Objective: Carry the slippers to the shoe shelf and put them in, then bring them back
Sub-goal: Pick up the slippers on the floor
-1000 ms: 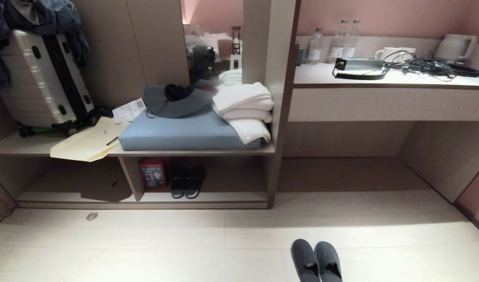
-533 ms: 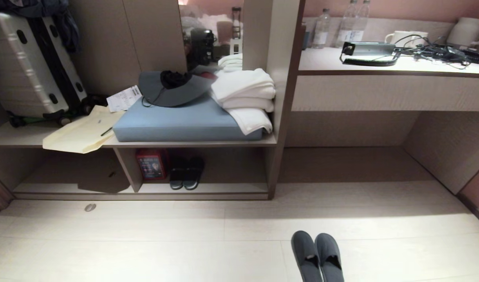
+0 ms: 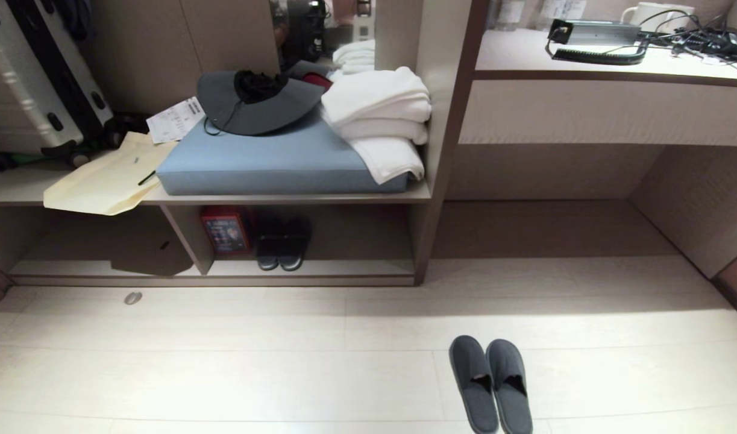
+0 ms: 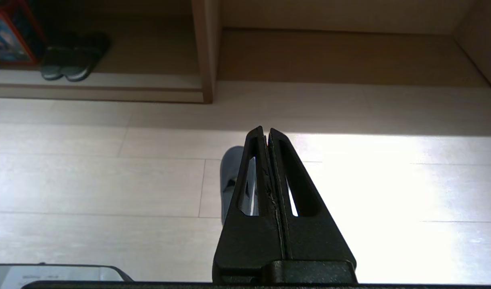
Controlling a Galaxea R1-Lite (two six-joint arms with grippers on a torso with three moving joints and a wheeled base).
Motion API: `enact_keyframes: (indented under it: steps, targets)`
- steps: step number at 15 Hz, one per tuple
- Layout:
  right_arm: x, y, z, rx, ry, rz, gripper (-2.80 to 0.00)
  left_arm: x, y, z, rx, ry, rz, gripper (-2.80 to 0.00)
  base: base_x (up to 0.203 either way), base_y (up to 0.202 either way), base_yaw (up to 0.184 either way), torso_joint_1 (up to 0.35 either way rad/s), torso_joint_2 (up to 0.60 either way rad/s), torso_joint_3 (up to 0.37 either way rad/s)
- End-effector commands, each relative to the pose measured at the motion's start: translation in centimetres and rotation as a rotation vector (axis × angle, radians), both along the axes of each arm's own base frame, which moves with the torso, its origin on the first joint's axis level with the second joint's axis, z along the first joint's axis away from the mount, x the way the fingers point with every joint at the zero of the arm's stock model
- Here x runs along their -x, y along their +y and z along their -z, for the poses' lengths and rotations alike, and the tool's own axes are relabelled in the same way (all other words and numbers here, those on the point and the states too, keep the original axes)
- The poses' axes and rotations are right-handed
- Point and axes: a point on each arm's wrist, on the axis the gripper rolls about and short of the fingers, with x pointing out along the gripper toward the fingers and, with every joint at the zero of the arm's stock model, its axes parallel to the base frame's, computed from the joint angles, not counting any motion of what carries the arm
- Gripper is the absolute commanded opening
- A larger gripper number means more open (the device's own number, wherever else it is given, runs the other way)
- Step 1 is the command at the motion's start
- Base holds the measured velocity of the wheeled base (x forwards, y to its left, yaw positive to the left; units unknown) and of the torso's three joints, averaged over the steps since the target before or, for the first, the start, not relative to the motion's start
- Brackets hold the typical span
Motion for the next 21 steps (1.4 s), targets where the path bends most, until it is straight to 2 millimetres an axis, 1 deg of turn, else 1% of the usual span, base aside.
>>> enact_keyframes:
  steps: [1,21]
  targets:
    - [0.00,0.00,0.02,0.001,0.001,-0.001,-2.80,-0.01,0.00,0.04,0.000,0.001,0.000,-2.80,0.000,0.000,0.000,0.007,0.00,-0.203]
    - [0.00,0.01,0.02,0.023,0.001,-0.004,-2.80,0.00,0.00,0.00,0.000,0.000,0.000,-2.80,0.000,0.000,0.000,0.003,0.00,-0.199]
